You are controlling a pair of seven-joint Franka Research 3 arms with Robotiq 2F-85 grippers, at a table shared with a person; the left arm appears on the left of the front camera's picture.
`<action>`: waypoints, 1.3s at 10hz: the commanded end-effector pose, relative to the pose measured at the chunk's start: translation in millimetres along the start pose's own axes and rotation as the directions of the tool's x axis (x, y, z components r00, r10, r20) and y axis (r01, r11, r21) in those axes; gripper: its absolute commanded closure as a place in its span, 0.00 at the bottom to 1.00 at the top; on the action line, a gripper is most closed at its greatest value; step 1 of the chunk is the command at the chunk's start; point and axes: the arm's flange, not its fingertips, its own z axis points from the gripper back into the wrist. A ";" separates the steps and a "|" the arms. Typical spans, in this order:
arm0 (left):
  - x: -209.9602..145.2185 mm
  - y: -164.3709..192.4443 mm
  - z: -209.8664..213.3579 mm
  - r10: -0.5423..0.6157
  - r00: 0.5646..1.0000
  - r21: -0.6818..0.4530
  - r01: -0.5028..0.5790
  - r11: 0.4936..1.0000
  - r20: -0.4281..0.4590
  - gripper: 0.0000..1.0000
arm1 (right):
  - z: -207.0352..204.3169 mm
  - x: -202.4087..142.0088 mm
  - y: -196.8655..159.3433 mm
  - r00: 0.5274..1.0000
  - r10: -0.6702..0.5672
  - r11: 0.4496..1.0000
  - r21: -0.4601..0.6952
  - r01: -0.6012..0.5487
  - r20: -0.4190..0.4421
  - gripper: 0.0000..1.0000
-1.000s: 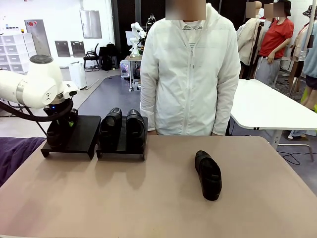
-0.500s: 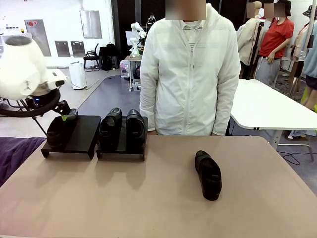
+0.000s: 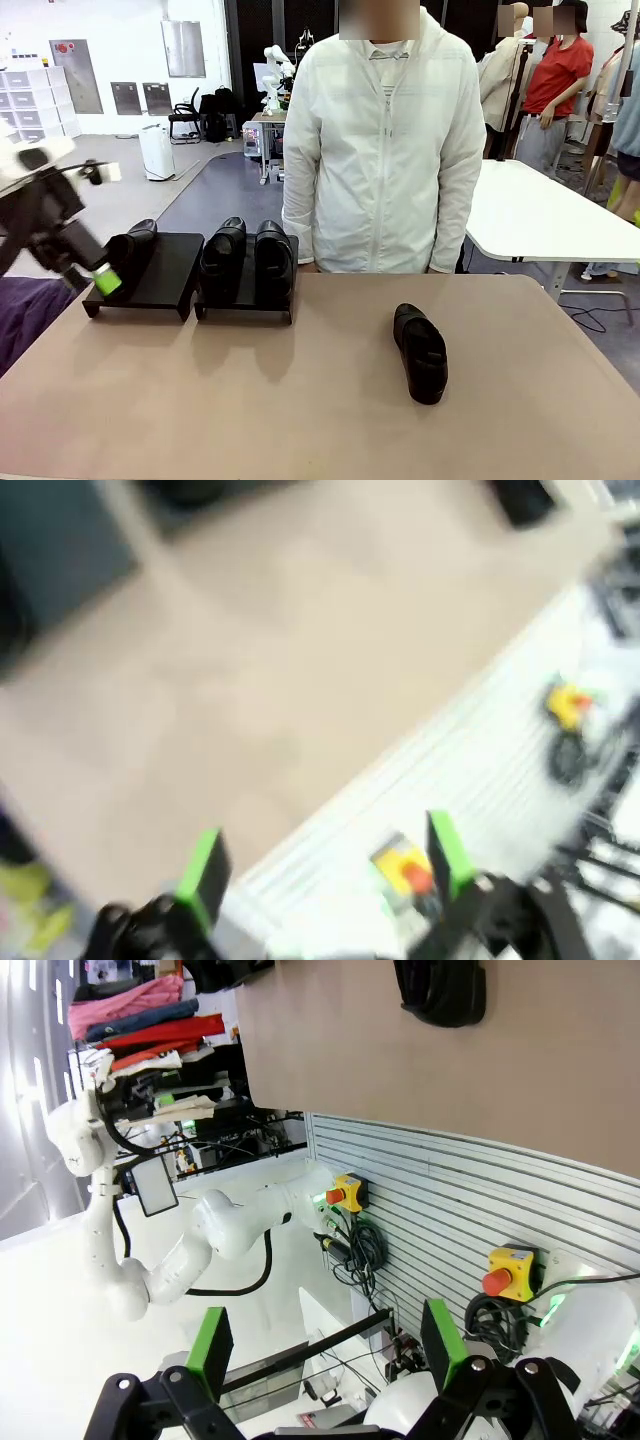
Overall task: Organize the shoes by placing them on the stand.
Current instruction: Place the Shoe from the middle of the table onto the Shoes Stand.
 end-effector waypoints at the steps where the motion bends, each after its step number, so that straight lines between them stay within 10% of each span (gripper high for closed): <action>1: -51.0 23.2 -11.3 0.047 0.999 -0.213 -0.041 0.976 0.021 0.00 | 3.6 -0.5 1.8 1.000 0.026 1.000 0.011 -0.026 0.000 0.00; 2: -75.3 30.0 -13.2 0.091 0.989 -0.354 -0.044 0.934 0.117 0.00 | 3.6 -0.5 1.8 1.000 0.026 1.000 0.011 -0.026 0.000 0.00; 3: -112.2 49.6 8.8 0.708 0.498 -0.709 -0.234 0.665 0.500 0.00 | 3.6 -0.5 1.8 1.000 0.026 1.000 0.011 -0.026 0.000 0.00; 5: -102.9 54.6 4.1 0.748 0.410 -0.698 -0.299 0.651 0.522 0.00 | 3.6 -0.5 1.8 1.000 0.026 1.000 0.011 -0.026 0.000 0.00; 6: -92.1 42.0 3.0 0.221 0.958 -0.369 -0.141 0.919 0.185 0.00 | 3.6 -0.5 1.8 1.000 0.026 1.000 0.011 -0.026 0.000 0.00; 13: -92.1 42.0 3.0 0.221 0.958 -0.369 -0.141 0.919 0.185 0.00 | 3.6 -0.5 1.8 1.000 0.026 1.000 0.011 -0.026 0.000 0.00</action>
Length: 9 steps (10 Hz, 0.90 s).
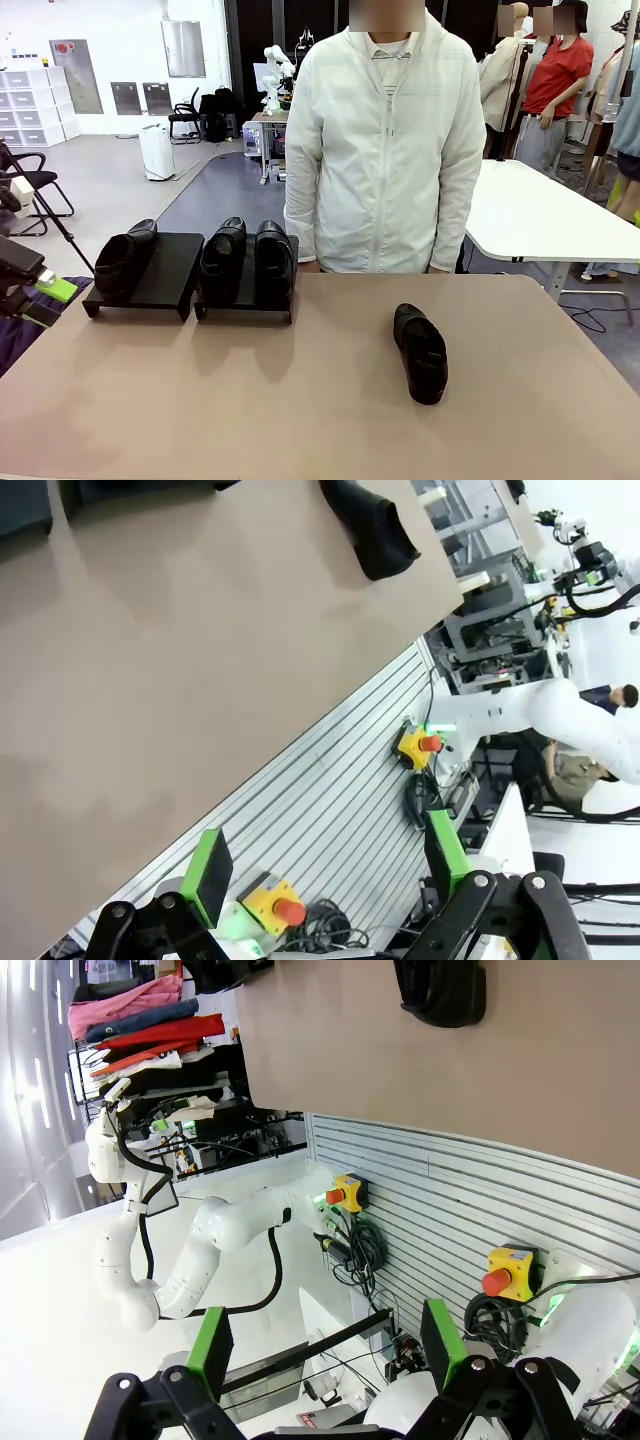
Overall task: Organize the shoes by placing them on the stand.
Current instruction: Place the Shoe from the middle of the table onto the Shoes Stand, then pick up one Shoe and place it in the middle of the table.
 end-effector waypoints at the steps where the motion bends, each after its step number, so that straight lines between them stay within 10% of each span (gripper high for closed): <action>1: -1.4 4.4 4.8 -0.023 1.000 -0.003 0.023 1.000 -0.012 0.00 | 3.3 -0.4 1.8 1.000 0.026 1.000 0.012 -0.026 -0.001 0.00; 7: -1.4 4.4 4.8 -0.023 1.000 -0.003 0.023 1.000 -0.012 0.00 | 0.0 0.0 0.0 1.000 0.000 1.000 0.000 0.000 0.000 0.00; 9: -1.4 4.4 4.8 -0.023 1.000 -0.003 0.023 1.000 -0.012 0.00 | -76.5 43.3 54.0 0.993 0.030 0.954 -0.293 -0.061 -0.110 0.00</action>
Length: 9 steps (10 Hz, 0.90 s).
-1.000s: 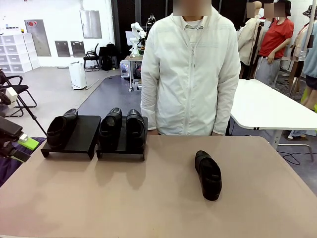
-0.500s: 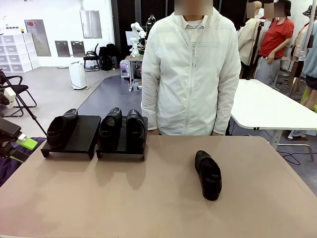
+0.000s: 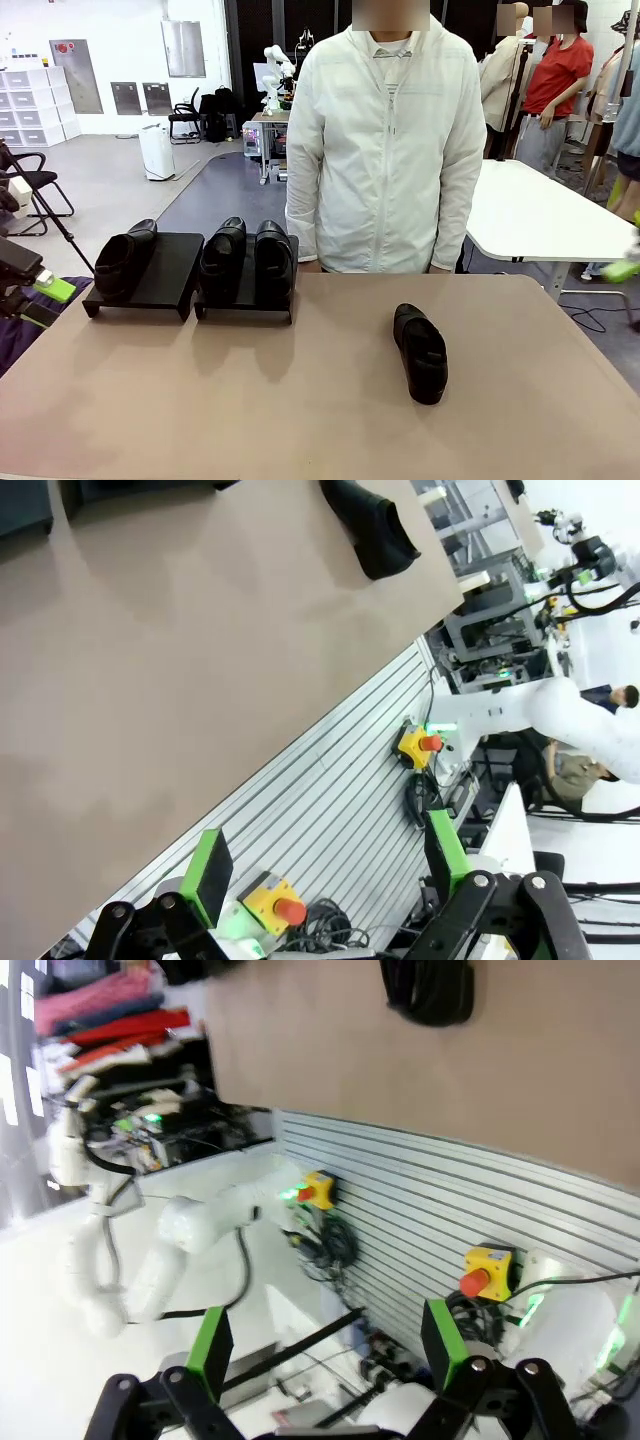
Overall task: Organize the shoes by placing them on the stand.
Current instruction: Pick up one Shoe and place it in the middle of the table.
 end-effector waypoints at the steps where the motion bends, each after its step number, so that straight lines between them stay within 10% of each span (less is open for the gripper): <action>1: -1.0 3.9 4.3 -0.022 1.000 -0.002 0.022 1.000 -0.011 0.00 | -73.0 53.2 62.6 0.991 0.025 0.954 -0.292 -0.062 -0.128 0.00; 6: -1.0 3.9 4.3 -0.022 1.000 -0.002 0.022 1.000 -0.011 0.00 | -221.3 141.7 128.3 0.995 0.026 0.756 -0.650 -0.079 -0.091 0.00; 9: -1.0 3.9 4.3 -0.022 1.000 -0.002 0.022 1.000 -0.011 0.00 | -225.4 124.5 131.1 0.986 0.066 0.796 -0.588 -0.144 -0.152 0.00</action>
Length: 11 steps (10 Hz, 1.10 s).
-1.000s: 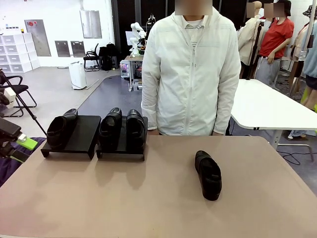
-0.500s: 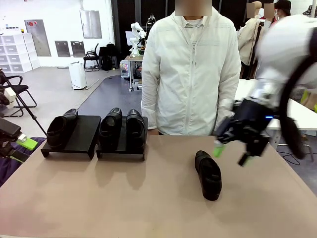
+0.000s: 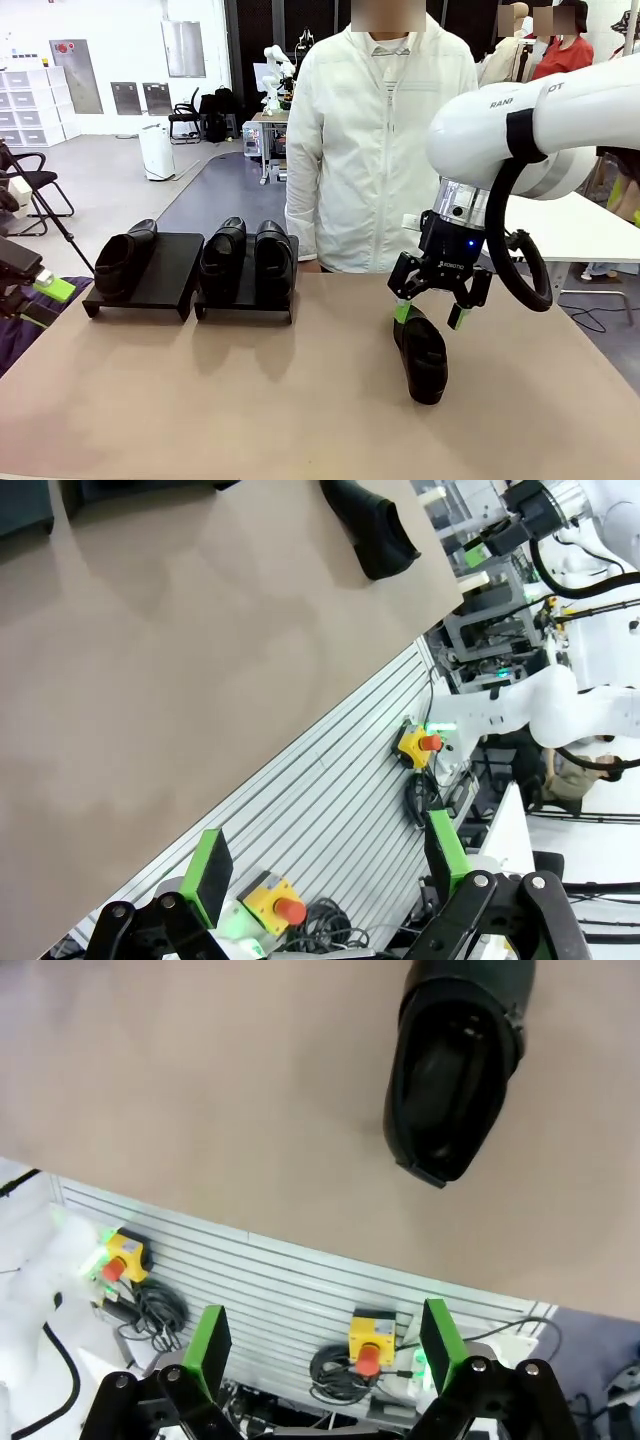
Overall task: Organize the shoes by placing them on the stand.
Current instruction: Pick up one Shoe and place it in the middle of the table.
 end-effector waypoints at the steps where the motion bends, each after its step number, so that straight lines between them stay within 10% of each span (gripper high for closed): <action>1: -1.5 3.1 3.8 -0.023 1.000 -0.002 0.023 1.000 -0.010 0.00 | -0.8 3.1 -3.0 1.000 -0.008 1.000 -0.009 0.008 0.006 0.00; 7: -1.5 3.1 3.8 -0.023 1.000 -0.002 0.023 1.000 -0.010 0.00 | -88.2 97.9 3.9 0.967 -0.114 0.985 -0.104 0.141 0.227 0.00; 11: -1.5 3.1 3.8 -0.023 1.000 -0.002 0.023 1.000 -0.010 0.00 | -108.5 110.8 -0.3 0.963 -0.163 0.973 -0.128 0.193 0.215 0.00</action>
